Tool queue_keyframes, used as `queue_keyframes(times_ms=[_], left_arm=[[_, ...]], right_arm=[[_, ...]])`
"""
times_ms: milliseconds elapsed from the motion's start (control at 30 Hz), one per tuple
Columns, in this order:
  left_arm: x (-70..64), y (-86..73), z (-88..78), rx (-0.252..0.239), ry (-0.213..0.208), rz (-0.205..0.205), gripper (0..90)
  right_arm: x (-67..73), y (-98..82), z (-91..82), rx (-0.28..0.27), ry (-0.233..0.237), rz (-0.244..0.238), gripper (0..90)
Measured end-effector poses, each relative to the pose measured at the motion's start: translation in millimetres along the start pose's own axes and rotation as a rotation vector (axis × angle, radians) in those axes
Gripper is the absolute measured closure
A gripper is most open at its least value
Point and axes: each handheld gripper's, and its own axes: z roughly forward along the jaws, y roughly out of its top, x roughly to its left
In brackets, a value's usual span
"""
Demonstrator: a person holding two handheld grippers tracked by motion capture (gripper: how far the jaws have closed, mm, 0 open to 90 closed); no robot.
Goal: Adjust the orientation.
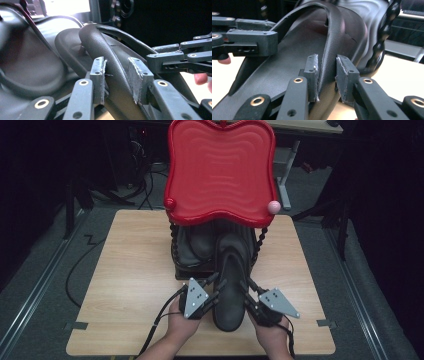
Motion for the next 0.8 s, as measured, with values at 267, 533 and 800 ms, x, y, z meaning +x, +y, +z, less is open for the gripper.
queue_keyframes(times_ms=[267,533,800], left_arm=[[24.2,3.0,47.1,0.035,0.029,-0.038,67.9],[28.3,0.6,60.7,0.074,0.075,-0.036,67.2],[27.1,1.6,62.8,0.085,0.084,-0.030,66.0]], right_arm=[[-19.2,15.5,37.3,-0.017,-0.091,-0.016,72.5],[-28.7,20.4,58.8,-0.009,-0.125,-0.027,71.4],[-31.2,14.4,52.5,-0.005,-0.108,0.013,53.0]])
